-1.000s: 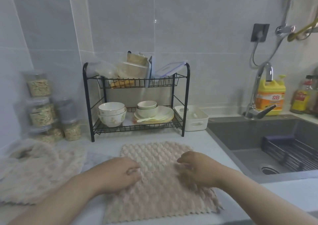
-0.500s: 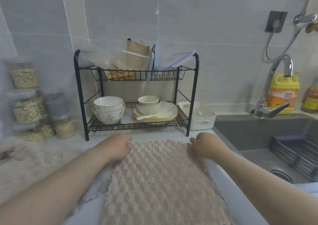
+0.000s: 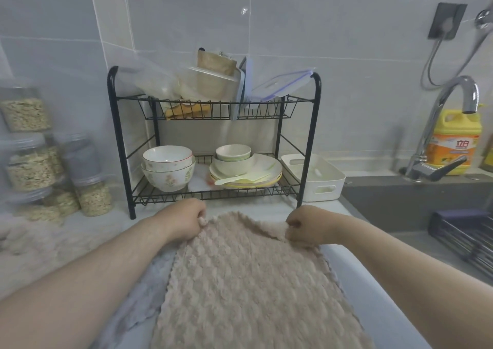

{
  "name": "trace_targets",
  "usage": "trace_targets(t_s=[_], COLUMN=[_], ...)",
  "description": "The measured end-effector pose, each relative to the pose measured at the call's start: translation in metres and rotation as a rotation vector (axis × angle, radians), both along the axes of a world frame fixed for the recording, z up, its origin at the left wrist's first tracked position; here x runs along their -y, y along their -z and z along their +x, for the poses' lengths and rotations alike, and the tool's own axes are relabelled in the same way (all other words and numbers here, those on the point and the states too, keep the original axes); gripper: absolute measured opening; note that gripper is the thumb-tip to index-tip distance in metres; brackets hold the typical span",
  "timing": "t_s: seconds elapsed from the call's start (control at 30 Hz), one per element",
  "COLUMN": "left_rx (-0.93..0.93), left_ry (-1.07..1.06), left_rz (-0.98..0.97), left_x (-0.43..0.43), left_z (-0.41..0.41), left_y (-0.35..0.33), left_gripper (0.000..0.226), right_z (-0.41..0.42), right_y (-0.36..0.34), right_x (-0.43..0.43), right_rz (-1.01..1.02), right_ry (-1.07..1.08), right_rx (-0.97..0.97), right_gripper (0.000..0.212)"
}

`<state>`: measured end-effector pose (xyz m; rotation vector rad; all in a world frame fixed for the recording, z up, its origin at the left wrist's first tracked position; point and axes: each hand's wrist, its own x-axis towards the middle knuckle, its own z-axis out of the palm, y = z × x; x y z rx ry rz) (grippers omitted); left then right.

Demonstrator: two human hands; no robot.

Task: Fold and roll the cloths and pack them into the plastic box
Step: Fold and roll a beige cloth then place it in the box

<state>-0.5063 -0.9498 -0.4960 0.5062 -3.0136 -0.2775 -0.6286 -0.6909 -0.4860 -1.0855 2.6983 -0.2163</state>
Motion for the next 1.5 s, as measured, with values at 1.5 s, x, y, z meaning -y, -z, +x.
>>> trace_targets(t_s=[1.5], left_rx=[-0.162], left_ry=[0.267], left_rz=[-0.054], left_x=[-0.093], left_z=[0.176], left_y=[0.002], left_gripper=[0.039], right_z=[0.153], right_y=[0.011], right_x=[-0.109], right_rz=[-0.327], right_ry=[-0.125], right_rx=[-0.251], right_gripper=[0.040])
